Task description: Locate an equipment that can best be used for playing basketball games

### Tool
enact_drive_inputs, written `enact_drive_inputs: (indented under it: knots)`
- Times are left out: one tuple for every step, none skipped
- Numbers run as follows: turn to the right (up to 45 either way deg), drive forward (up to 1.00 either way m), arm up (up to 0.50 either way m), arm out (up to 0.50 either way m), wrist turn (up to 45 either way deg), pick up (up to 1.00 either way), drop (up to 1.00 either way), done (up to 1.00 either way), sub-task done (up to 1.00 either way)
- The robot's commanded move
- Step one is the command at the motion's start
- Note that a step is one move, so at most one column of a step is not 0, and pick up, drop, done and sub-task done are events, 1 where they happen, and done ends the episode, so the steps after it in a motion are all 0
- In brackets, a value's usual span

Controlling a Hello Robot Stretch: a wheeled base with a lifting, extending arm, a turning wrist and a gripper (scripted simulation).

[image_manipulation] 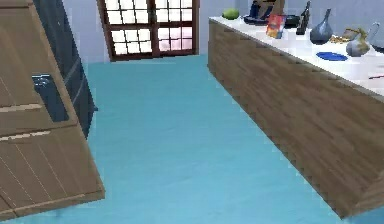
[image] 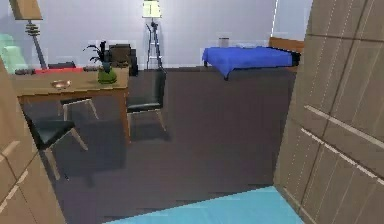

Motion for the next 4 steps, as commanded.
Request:
enact_drive_inputs:
  knots:
    - [0.0,0.1,0.0,0.0,0.0,0.0,0.0,0.0,0.0]
    - [3.0,0.0,0.0,0.0,0.0,0.0,0.0,0.0,0.0]
    - [0.0,1.0,0.0,0.0,0.0,0.0,0.0,0.0,0.0]
    - [0.0,0.6,0.0,0.0,0.0,0.0,0.0,0.0,0.0]
